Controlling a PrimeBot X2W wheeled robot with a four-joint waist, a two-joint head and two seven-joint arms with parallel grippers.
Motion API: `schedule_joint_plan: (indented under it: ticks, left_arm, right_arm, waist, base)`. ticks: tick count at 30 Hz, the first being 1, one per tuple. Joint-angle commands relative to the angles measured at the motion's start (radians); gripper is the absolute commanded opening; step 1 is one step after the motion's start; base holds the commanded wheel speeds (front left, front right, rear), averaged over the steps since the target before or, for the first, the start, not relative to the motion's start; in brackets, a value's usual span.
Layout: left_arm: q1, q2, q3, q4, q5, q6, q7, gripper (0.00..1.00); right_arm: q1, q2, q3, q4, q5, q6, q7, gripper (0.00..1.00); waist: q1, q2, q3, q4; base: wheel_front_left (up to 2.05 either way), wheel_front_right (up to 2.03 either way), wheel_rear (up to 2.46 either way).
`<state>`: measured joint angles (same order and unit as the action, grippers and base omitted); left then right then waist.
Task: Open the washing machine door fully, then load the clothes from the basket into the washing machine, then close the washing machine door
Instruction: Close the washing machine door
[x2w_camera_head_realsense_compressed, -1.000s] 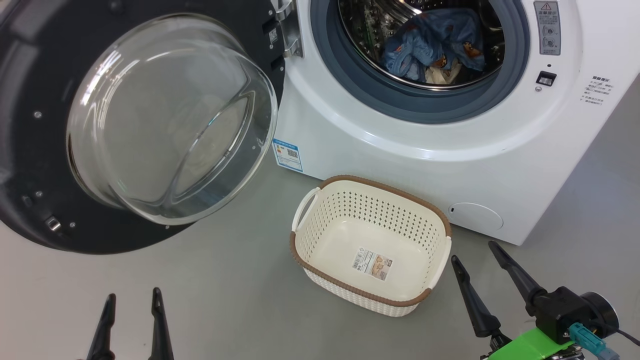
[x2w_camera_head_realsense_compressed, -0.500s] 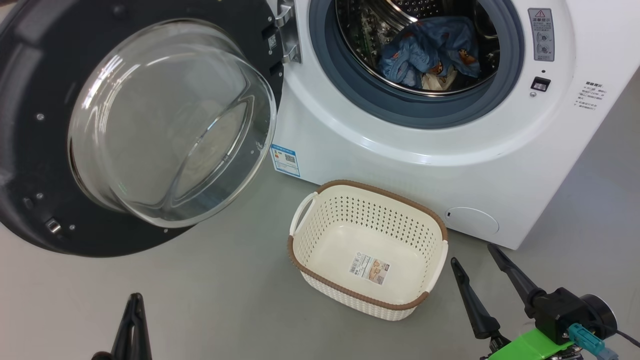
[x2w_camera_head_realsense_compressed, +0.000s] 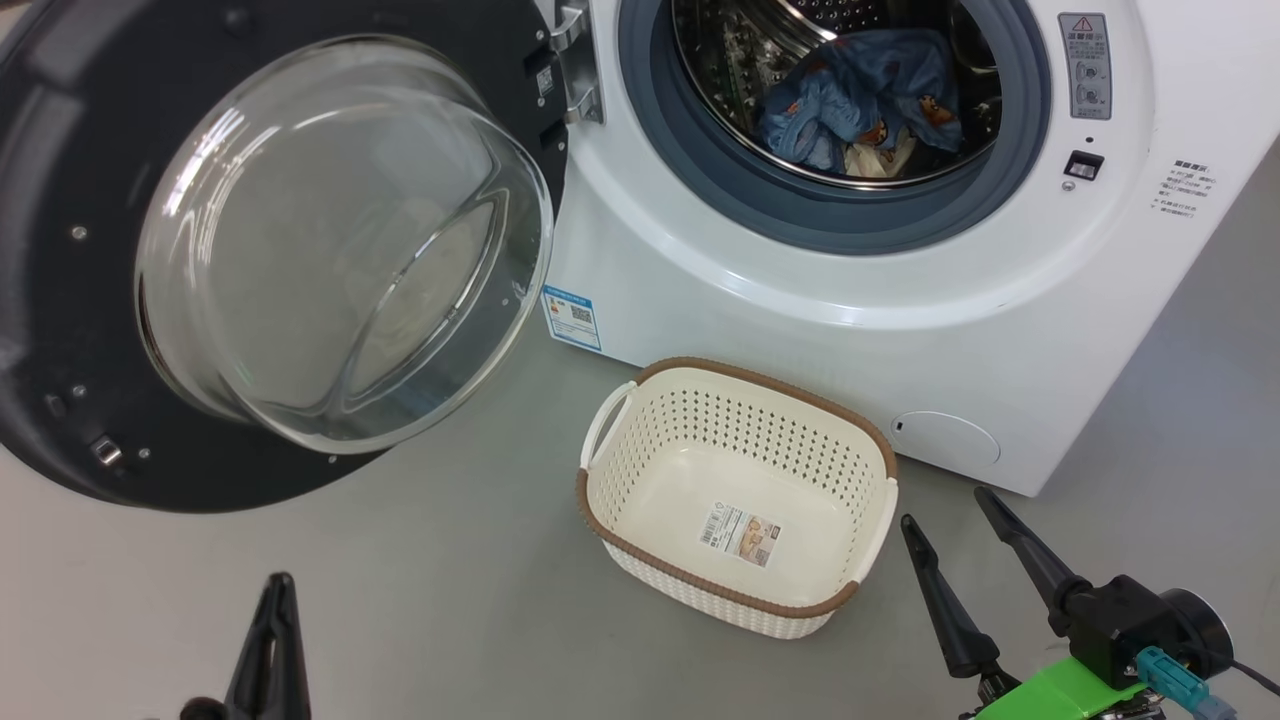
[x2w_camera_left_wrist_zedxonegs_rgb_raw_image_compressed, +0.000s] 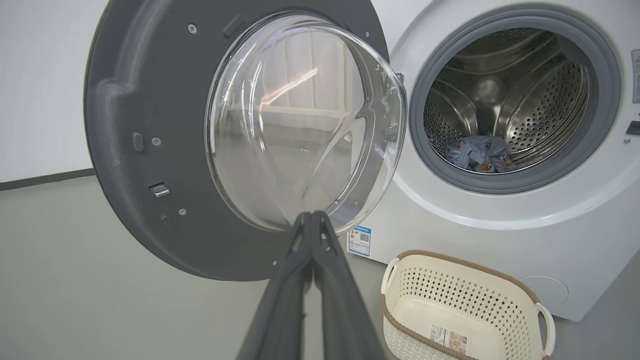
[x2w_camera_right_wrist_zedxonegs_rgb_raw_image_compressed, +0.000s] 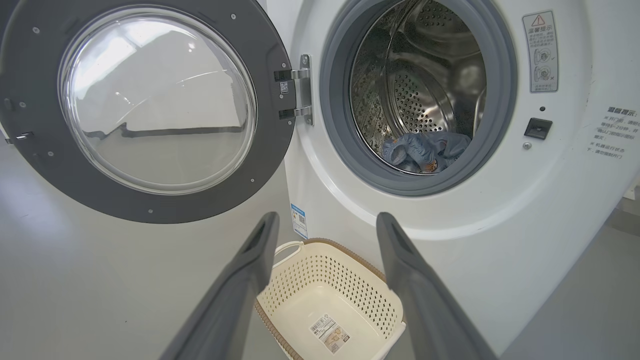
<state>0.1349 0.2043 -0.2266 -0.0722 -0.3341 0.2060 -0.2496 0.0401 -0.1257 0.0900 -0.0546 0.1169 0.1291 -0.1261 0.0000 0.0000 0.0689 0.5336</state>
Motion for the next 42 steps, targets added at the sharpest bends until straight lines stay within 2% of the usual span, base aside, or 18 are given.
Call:
schedule_joint_plan:
  ticks: [1, 3, 4, 5, 9, 12, 15, 19, 25, 28, 33, 34, 38, 42]
  left_arm:
    - [-0.029, 0.008, 0.044, -0.035, 0.008, -0.007, -0.012, 0.0]
    - [-0.03, -0.016, 0.054, -0.061, -0.044, -0.047, -0.012, 0.0]
    - [-0.033, -0.038, 0.08, -0.094, -0.107, -0.099, -0.012, 0.0]
    - [-0.032, -0.061, 0.095, -0.11, -0.164, -0.134, -0.012, 0.0]
    - [-0.039, -0.109, 0.188, -0.167, -0.387, -0.247, -0.012, 0.0]
    - [-0.065, -0.129, 0.249, -0.218, -0.61, -0.302, -0.012, 0.0]
    - [-0.105, -0.133, 0.307, -0.296, -0.865, -0.328, 0.001, 0.0]
    - [-0.172, -0.087, 0.438, -0.377, -1.109, -0.335, 0.018, 0.0]
    - [-0.306, 0.028, 0.635, -0.338, -1.345, -0.336, 0.055, 0.0]
    - [-0.381, 0.107, 0.701, -0.237, -1.415, -0.329, 0.084, 0.0]
    - [-0.512, 0.249, 0.742, -0.01, -1.487, -0.269, 0.151, 0.0]
    - [-0.512, 0.249, 0.742, -0.01, -1.487, -0.269, 0.151, 0.0]
    - [-0.61, 0.343, 0.743, 0.196, -1.532, -0.223, 0.213, 0.0]
    - [-0.685, 0.395, 0.745, 0.361, -1.564, -0.199, 0.251, 0.0]
  right_arm:
    - [-0.024, -0.005, 0.022, -0.028, 0.0, 0.002, -0.01, 1.0]
    - [-0.024, -0.006, 0.021, -0.029, 0.0, 0.002, -0.01, 1.0]
    - [-0.024, -0.007, 0.02, -0.03, 0.0, 0.002, -0.009, 1.0]
    - [-0.024, -0.007, 0.019, -0.03, 0.0, 0.002, -0.01, 1.0]
    - [-0.021, -0.008, 0.015, -0.033, 0.0, 0.002, -0.009, 1.0]
    - [-0.02, -0.008, 0.012, -0.037, -0.001, 0.002, -0.006, 1.0]
    - [-0.017, -0.009, 0.007, -0.045, -0.004, 0.002, -0.002, 1.0]
    - [-0.013, -0.009, 0.001, -0.057, -0.007, 0.002, 0.004, 1.0]
    - [-0.013, -0.016, -0.005, -0.074, -0.009, 0.002, 0.014, 1.0]
    - [-0.013, -0.02, -0.008, -0.084, -0.01, 0.002, 0.017, 1.0]
    - [-0.011, -0.027, -0.016, -0.1, -0.012, 0.002, 0.023, 1.0]
    - [-0.011, -0.027, -0.016, -0.1, -0.012, 0.002, 0.023, 1.0]
    - [-0.008, -0.033, -0.017, -0.114, -0.015, 0.002, 0.03, 1.0]
    - [-0.014, -0.042, -0.009, -0.13, -0.015, 0.002, 0.039, 1.0]
  waist:
    - [0.0, 0.0, 0.001, 0.001]
    - [0.0, 0.0, 0.003, 0.001]
    - [0.0, 0.0, 0.004, 0.001]
    - [0.0, 0.0, 0.004, 0.001]
    - [0.0, 0.0, 0.007, 0.001]
    - [0.0, 0.0, 0.01, 0.001]
    - [0.0, 0.0, 0.016, 0.002]
    - [0.0, 0.0, 0.025, 0.003]
    - [0.0, 0.0, 0.042, 0.004]
    - [0.0, 0.0, 0.051, 0.004]
    - [0.0, 0.0, 0.065, 0.002]
    - [0.0, 0.0, 0.065, 0.002]
    - [0.0, 0.0, 0.08, -0.007]
    - [0.0, 0.0, 0.098, -0.022]
  base:
    - [0.0, 0.0, 0.0]
    - [0.0, 0.0, 0.0]
    - [0.0, 0.0, 0.0]
    - [0.0, 0.0, 0.0]
    - [0.0, 0.0, 0.0]
    - [0.0, 0.0, 0.0]
    - [0.0, 0.0, 0.0]
    - [0.0, 0.0, 0.0]
    - [0.0, 0.0, 0.0]
    - [0.0, 0.0, 0.0]
    - [0.0, 0.0, 0.0]
    - [0.0, 0.0, 0.0]
    - [0.0, 0.0, 0.0]
    - [0.0, 0.0, 0.0]
